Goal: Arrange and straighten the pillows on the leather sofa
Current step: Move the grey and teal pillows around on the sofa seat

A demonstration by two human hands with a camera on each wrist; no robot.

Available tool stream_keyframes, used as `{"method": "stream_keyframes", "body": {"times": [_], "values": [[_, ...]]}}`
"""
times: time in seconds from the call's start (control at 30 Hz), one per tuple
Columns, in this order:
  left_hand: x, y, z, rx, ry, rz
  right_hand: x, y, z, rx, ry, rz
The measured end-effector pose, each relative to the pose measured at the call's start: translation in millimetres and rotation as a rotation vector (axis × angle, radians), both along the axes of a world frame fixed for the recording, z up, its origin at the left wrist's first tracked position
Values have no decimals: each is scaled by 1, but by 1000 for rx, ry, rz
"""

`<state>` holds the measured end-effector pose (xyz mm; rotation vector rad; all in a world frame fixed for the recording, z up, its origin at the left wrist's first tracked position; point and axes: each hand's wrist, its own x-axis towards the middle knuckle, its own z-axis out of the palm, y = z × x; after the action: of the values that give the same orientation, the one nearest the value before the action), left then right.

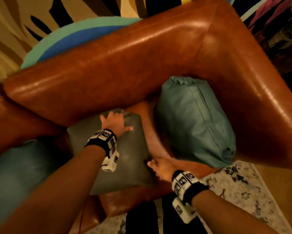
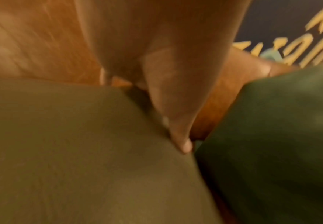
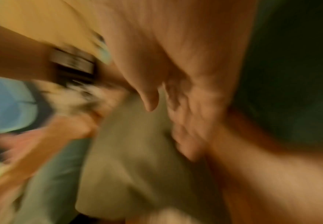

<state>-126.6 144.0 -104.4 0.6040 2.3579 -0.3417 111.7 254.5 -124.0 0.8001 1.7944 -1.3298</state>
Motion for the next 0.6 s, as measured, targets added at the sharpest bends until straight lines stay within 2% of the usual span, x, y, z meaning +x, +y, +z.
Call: {"method": "stream_keyframes", "body": {"times": [0.07,0.1,0.17,0.23,0.33,0.37,0.43,0.47,0.5,0.57,0.6], "values": [[-6,-7,2,26,26,34,15,-22,-31,-189,-425,-272],[-9,-9,4,87,7,110,20,-29,-38,-259,-523,-441],[-13,-23,7,336,-100,343,22,-45,-45,-316,-583,-675],[-13,-46,21,573,-190,496,13,-57,-45,-205,-572,-775],[-4,-78,46,827,-271,571,-3,-64,-59,-2,-438,-621],[0,-86,51,874,-313,560,-10,-65,-61,10,-399,-566],[7,-103,55,900,-371,460,-34,-70,-51,10,-192,-496],[11,-112,48,914,-319,424,-42,-73,-54,12,-98,-467],[14,-123,43,898,-189,429,-55,-78,-39,43,-15,-433],[19,-151,26,773,119,616,-72,-83,-27,123,40,-344],[23,-168,17,698,185,776,-77,-80,-24,142,50,-307]]}}
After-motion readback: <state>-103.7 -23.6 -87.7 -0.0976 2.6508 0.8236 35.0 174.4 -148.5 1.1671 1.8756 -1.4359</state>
